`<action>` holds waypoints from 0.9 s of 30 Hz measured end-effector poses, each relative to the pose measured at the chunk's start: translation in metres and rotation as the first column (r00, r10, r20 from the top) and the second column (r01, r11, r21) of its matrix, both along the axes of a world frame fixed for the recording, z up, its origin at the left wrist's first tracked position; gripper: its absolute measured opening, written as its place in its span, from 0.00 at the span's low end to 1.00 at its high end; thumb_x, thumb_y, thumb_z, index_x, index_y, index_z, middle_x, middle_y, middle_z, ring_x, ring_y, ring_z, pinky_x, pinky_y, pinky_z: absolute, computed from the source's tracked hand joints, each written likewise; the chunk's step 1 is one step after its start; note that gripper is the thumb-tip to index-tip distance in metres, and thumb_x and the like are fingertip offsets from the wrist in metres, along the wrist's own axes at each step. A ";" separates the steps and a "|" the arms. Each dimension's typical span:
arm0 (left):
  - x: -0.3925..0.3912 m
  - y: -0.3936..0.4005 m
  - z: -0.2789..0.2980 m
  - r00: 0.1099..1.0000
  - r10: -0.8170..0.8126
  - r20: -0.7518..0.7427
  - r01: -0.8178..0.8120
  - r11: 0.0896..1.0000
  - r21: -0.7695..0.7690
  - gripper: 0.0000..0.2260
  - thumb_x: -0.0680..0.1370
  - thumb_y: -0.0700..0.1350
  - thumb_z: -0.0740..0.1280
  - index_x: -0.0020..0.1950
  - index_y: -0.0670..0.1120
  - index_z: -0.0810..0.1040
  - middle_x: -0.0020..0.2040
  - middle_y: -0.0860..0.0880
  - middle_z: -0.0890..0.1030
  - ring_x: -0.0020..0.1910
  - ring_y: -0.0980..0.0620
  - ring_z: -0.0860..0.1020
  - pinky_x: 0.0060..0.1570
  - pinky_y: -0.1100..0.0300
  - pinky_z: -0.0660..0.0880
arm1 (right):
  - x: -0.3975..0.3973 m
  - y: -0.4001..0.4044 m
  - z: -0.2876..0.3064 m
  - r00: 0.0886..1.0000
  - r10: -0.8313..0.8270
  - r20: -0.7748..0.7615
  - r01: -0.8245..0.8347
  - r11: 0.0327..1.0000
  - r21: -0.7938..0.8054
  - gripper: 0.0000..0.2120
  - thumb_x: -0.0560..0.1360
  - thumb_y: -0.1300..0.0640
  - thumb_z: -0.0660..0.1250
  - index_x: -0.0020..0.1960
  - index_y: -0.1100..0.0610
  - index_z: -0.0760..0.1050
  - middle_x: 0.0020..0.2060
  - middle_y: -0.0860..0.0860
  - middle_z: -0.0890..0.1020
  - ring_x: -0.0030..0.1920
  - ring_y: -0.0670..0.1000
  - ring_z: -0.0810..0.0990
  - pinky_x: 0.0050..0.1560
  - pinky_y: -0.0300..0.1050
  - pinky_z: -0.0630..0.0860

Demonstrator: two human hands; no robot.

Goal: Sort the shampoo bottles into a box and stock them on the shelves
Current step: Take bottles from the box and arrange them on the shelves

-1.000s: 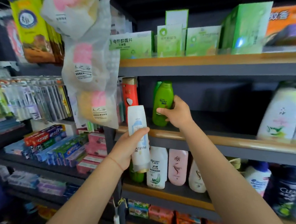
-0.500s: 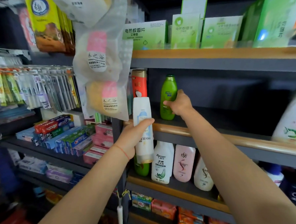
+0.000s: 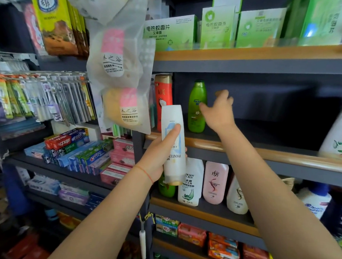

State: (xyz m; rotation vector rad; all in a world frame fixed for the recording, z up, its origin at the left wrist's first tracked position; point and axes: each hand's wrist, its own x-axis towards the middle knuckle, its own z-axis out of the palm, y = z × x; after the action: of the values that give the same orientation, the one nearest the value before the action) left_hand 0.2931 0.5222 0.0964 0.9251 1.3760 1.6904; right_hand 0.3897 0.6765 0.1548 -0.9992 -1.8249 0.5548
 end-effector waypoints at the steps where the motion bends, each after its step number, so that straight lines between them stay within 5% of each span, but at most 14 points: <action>1: 0.002 -0.002 0.001 1.000 -0.009 0.001 0.009 1.000 0.009 0.22 0.78 0.61 0.65 0.56 0.44 0.78 0.38 0.44 0.83 0.34 0.50 0.82 0.36 0.57 0.80 | 0.009 -0.013 -0.001 0.996 0.036 -0.084 -0.034 0.999 0.028 0.19 0.76 0.54 0.70 0.63 0.59 0.68 0.60 0.57 0.73 0.59 0.57 0.75 0.58 0.50 0.74; 3: 0.007 -0.003 0.002 1.000 -0.020 0.013 0.020 0.999 0.025 0.22 0.78 0.63 0.62 0.58 0.44 0.77 0.39 0.44 0.82 0.34 0.50 0.81 0.35 0.57 0.79 | 0.026 -0.040 -0.010 0.957 0.192 -0.218 -0.209 0.976 -0.055 0.06 0.77 0.54 0.67 0.51 0.55 0.74 0.47 0.53 0.80 0.44 0.52 0.81 0.42 0.50 0.77; 5: 0.013 -0.003 0.002 0.999 -0.013 0.050 0.011 0.999 0.051 0.22 0.80 0.62 0.60 0.58 0.45 0.77 0.40 0.44 0.82 0.35 0.50 0.82 0.36 0.58 0.80 | 0.040 -0.067 -0.024 0.887 0.376 -0.270 -0.437 0.872 -0.221 0.07 0.80 0.53 0.65 0.45 0.56 0.77 0.38 0.53 0.81 0.32 0.50 0.80 0.30 0.45 0.73; 9: 0.024 -0.001 0.006 0.944 -0.126 0.306 0.054 0.971 0.234 0.18 0.80 0.61 0.60 0.58 0.48 0.77 0.40 0.49 0.82 0.40 0.53 0.83 0.44 0.56 0.81 | 0.057 -0.098 -0.059 0.801 0.583 -0.136 -0.585 0.714 -0.385 0.19 0.75 0.42 0.69 0.55 0.56 0.74 0.46 0.54 0.84 0.42 0.52 0.85 0.38 0.49 0.81; 11: 0.025 -0.001 0.010 0.914 -0.172 0.368 0.057 0.951 0.302 0.19 0.79 0.60 0.61 0.60 0.47 0.76 0.40 0.48 0.82 0.40 0.53 0.83 0.42 0.57 0.81 | 0.059 -0.103 -0.073 0.772 0.616 -0.157 -0.621 0.676 -0.397 0.20 0.74 0.46 0.72 0.59 0.55 0.73 0.46 0.54 0.84 0.41 0.55 0.85 0.39 0.48 0.82; 17: 0.007 -0.002 0.013 0.956 -0.158 0.246 0.086 0.955 0.283 0.13 0.83 0.50 0.61 0.64 0.47 0.75 0.55 0.46 0.84 0.55 0.49 0.83 0.57 0.51 0.79 | 0.084 -0.090 -0.071 0.790 0.469 -0.394 -0.588 0.762 -0.271 0.15 0.72 0.51 0.75 0.52 0.58 0.76 0.34 0.55 0.80 0.28 0.52 0.73 0.27 0.43 0.67; 22: 0.001 -0.004 0.005 0.988 -0.080 0.134 0.047 0.971 0.232 0.08 0.80 0.38 0.65 0.58 0.44 0.78 0.46 0.44 0.83 0.43 0.49 0.83 0.41 0.58 0.82 | 0.113 -0.073 -0.047 0.791 0.343 -0.507 -0.473 0.868 -0.150 0.14 0.70 0.50 0.77 0.45 0.57 0.76 0.33 0.51 0.81 0.28 0.50 0.72 0.28 0.43 0.68; 27: 0.035 -0.007 -0.003 0.846 -0.470 -0.253 0.475 0.879 -0.045 0.19 0.75 0.48 0.73 0.64 0.45 0.78 0.57 0.47 0.84 0.56 0.48 0.82 0.52 0.54 0.80 | 0.102 -0.070 -0.027 0.816 0.380 -0.435 -0.441 0.896 -0.045 0.19 0.65 0.46 0.77 0.43 0.60 0.77 0.36 0.51 0.81 0.37 0.48 0.78 0.38 0.46 0.74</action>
State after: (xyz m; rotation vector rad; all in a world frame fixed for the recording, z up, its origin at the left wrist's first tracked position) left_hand 0.3284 0.5153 0.0931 1.4054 1.1614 1.2373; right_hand 0.4915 0.6067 0.1274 -0.5081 -1.6228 1.0946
